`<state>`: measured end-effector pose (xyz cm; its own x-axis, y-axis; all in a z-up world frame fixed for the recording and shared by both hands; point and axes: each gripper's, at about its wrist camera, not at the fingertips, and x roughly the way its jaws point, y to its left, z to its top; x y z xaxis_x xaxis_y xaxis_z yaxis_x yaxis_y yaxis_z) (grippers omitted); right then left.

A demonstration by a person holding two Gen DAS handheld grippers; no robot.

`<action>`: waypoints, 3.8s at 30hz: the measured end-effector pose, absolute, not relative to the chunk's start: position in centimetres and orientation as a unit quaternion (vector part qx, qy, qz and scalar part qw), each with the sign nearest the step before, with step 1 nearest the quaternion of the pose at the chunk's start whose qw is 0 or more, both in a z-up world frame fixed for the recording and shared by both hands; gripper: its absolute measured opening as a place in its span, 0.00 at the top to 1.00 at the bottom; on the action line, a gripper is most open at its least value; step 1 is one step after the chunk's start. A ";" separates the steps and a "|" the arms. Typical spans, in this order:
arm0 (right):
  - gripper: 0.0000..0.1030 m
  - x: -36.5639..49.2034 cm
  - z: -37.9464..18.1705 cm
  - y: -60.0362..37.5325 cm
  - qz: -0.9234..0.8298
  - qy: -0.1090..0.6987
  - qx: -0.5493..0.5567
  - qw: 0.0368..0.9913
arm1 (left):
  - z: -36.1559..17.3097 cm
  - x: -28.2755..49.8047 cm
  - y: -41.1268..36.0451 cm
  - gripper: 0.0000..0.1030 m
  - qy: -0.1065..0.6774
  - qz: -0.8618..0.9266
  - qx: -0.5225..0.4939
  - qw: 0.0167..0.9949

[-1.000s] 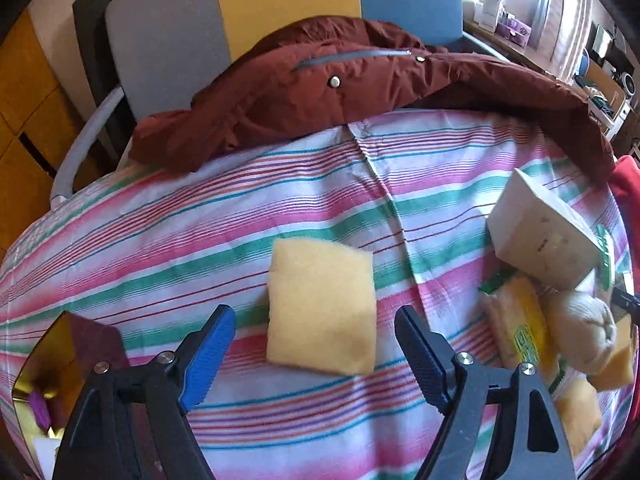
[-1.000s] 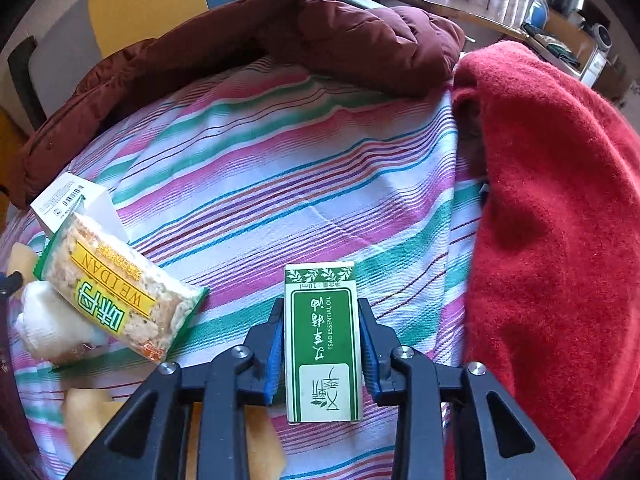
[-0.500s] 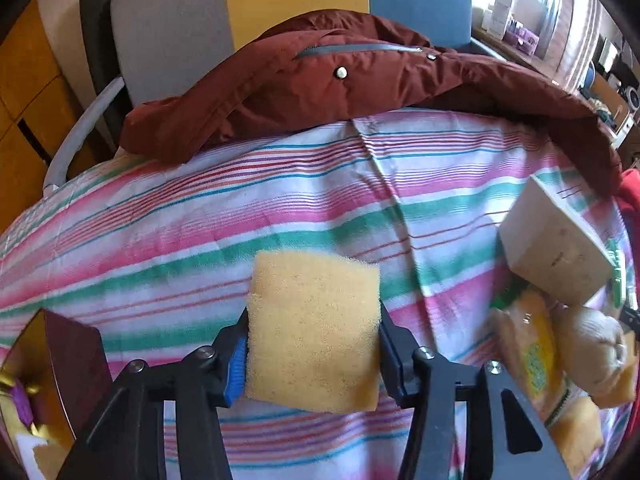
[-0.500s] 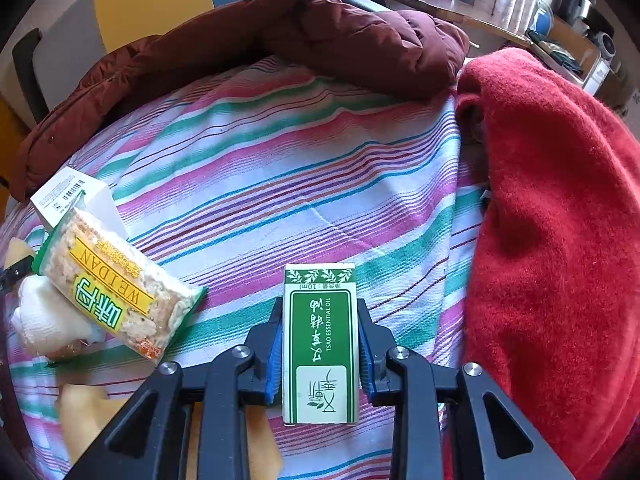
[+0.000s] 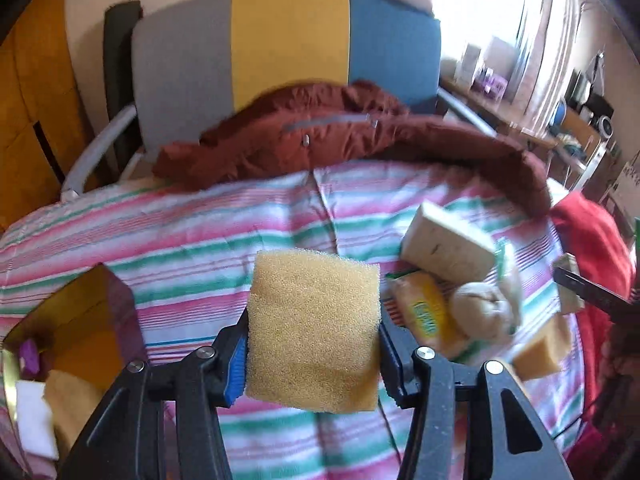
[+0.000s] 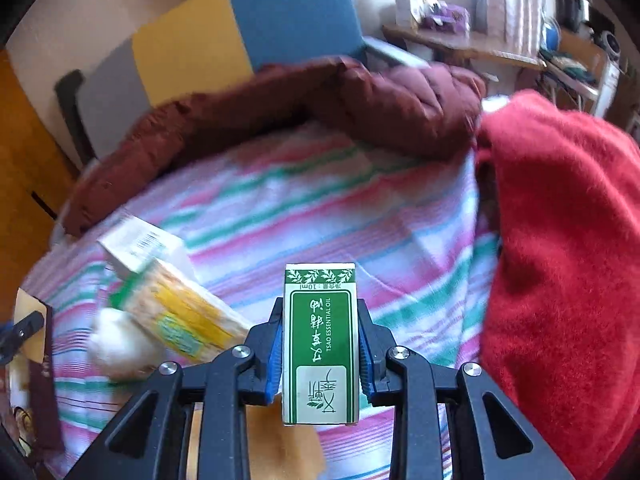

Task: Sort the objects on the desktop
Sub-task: 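Carry the sponge and oil box to the gold tray and open both grippers, then move both grippers back over the remaining items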

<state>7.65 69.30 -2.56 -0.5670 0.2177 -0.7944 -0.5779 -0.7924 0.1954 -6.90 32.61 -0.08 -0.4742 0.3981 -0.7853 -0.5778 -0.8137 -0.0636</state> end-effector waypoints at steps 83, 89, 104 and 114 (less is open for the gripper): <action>0.34 -2.6 -1.4 27.0 0.870 0.143 -0.443 -0.161 | -1.2 -3.8 1.8 0.23 -0.058 0.904 -0.413 0.096; 0.25 -1.5 -0.6 29.5 0.877 0.157 -0.433 -0.136 | -0.6 -3.0 3.5 0.29 -0.056 0.904 -0.407 0.116; 0.22 2.0 -0.2 41.2 0.882 0.191 -0.430 -0.019 | 0.9 -0.3 12.4 0.29 0.007 0.883 -0.403 0.241; 0.22 5.8 2.1 53.2 0.897 0.129 -0.408 0.113 | 1.1 0.5 18.8 0.35 0.057 0.868 -0.408 0.277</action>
